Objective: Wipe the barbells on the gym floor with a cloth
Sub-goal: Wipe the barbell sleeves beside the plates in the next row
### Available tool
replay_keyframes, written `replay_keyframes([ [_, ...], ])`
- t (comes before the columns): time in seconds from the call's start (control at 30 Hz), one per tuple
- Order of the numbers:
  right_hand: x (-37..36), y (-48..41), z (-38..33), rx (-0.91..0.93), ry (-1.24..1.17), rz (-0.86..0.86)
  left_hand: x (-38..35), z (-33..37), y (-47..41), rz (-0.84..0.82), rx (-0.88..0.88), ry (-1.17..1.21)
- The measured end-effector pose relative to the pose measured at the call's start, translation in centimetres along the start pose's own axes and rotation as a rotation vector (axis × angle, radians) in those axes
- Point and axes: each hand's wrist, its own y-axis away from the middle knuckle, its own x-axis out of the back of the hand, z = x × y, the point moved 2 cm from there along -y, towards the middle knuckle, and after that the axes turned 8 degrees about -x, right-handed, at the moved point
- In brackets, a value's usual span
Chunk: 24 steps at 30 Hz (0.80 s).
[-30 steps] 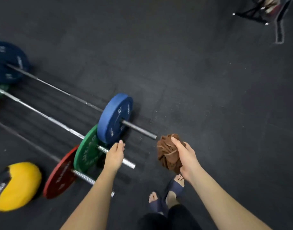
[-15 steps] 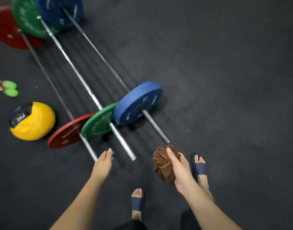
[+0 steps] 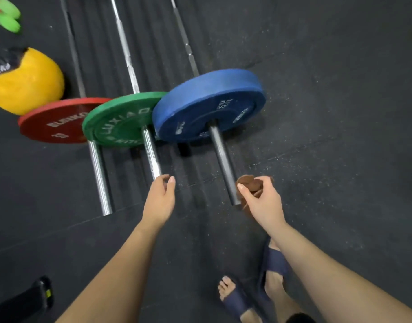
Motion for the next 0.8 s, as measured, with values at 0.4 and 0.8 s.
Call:
replay_keyframes([
  [0.4,-13.2,-14.8,6.3,0.402,0.692,0.331,-8.9,-5.8,-13.4,0.307,-0.53,-0.287],
  [0.8,-14.3,-15.4,6.3,0.646,0.7,0.538,-9.1,-16.3,-16.0,0.405,-0.31,-0.532],
])
